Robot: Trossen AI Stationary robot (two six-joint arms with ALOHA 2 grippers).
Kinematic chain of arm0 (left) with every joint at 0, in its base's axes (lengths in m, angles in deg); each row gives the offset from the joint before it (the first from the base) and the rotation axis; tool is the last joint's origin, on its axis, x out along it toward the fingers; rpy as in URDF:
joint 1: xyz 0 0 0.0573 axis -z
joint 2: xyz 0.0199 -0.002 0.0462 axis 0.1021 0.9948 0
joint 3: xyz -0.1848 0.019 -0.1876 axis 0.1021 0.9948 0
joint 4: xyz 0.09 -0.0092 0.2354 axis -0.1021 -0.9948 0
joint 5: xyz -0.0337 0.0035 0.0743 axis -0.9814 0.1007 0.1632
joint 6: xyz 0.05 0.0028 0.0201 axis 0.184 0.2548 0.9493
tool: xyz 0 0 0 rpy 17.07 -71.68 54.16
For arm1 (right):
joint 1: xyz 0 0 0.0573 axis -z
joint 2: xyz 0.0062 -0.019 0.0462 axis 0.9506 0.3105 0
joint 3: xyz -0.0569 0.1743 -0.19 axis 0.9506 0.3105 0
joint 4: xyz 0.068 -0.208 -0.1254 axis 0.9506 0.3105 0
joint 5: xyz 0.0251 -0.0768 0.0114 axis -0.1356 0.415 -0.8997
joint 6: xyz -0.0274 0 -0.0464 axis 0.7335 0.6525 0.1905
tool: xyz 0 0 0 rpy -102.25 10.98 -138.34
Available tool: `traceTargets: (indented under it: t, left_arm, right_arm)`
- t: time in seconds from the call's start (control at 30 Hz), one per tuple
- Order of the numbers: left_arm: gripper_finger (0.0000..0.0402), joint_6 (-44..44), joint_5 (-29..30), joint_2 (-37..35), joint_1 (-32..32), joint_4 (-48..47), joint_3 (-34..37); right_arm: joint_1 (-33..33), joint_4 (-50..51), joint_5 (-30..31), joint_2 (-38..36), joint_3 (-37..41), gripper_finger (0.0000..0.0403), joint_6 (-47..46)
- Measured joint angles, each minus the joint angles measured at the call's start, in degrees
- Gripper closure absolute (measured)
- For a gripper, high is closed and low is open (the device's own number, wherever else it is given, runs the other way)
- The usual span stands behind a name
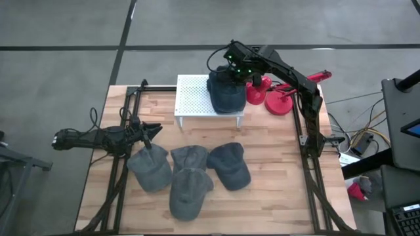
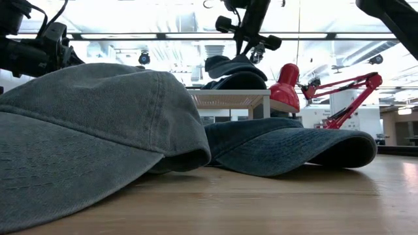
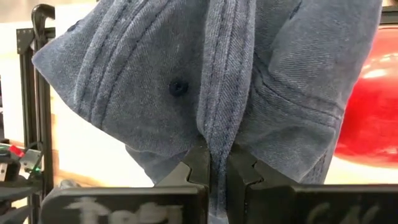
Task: Pick & Place hat
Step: Stack the bottom blue cap on the blue cap
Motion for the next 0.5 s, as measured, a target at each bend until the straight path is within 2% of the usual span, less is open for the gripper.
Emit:
traceTargets:
  t: [0.2, 0.5]
  left_arm:
    - [0.028, 0.0, 0.0, 0.0, 0.0, 0.0, 0.0]
    - [0.028, 0.0, 0.0, 0.0, 0.0, 0.0, 0.0]
  right_arm:
    - [0.0, 0.0, 0.0, 0.0, 0.2, 0.0385, 0.7]
    - [0.0, -0.2, 0.0, 0.0, 2.2, 0.033, 0.9]
